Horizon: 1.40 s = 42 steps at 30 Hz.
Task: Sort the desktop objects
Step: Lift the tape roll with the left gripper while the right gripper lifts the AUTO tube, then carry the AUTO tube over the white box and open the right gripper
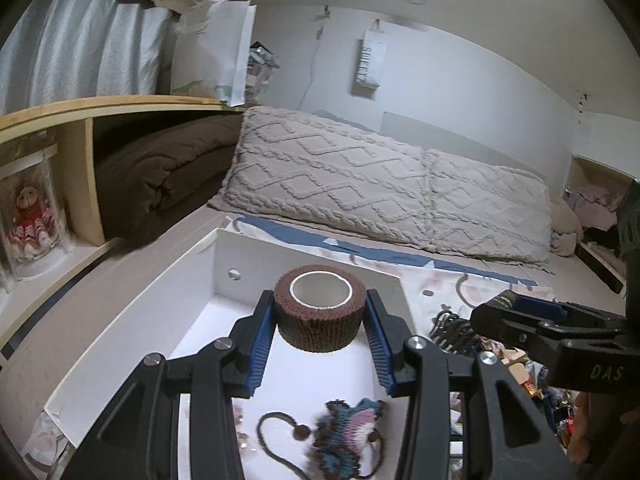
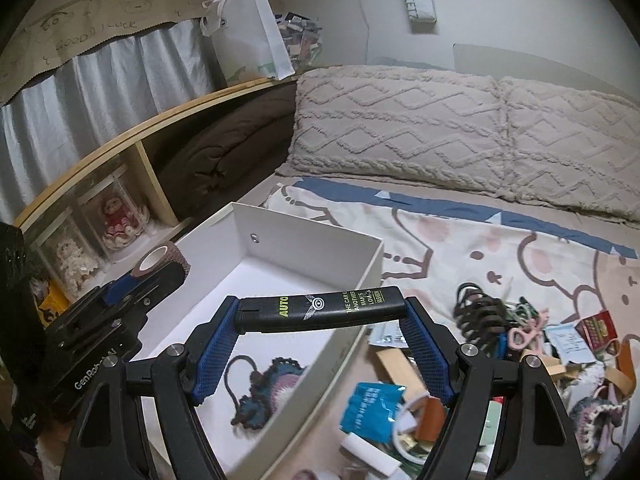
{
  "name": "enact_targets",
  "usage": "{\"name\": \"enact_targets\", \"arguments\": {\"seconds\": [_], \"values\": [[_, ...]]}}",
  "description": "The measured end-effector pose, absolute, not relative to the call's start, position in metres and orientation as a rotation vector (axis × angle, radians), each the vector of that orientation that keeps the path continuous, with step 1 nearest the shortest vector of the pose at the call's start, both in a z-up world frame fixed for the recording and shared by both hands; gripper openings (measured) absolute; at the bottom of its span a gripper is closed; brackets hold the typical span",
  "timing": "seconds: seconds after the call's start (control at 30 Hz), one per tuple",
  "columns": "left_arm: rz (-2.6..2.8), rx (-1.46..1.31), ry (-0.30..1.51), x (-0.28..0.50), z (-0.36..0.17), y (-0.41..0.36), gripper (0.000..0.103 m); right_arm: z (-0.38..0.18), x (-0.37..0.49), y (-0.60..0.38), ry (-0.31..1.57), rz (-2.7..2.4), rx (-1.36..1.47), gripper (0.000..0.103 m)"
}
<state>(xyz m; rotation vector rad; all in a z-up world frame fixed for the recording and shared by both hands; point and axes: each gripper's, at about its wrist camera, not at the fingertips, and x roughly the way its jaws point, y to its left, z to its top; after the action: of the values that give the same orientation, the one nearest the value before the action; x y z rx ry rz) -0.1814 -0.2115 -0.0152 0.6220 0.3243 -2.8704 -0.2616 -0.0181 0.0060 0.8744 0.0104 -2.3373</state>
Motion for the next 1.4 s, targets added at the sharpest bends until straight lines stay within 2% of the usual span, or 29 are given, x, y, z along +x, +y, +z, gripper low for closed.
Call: {"name": "enact_targets", "arguments": {"seconds": [0.43,1.1,1.4], "values": [[-2.83,0.558,0.502,-0.168,-0.019,-0.253,0.043,0.0,-0.271,-0.059,0.005,-2.287,0.924,0.08],[-2.772,0.588,0.571,-0.167,-0.035,-0.278,0.043,-0.016,-0.283,-0.106,0.103,-2.238,1.032,0.08],[-2.739,0.559,0.617,-0.159,-0.037,-0.289,0.043,-0.044,-0.284,-0.141,0.347,-2.171,1.121,0.08]]}}
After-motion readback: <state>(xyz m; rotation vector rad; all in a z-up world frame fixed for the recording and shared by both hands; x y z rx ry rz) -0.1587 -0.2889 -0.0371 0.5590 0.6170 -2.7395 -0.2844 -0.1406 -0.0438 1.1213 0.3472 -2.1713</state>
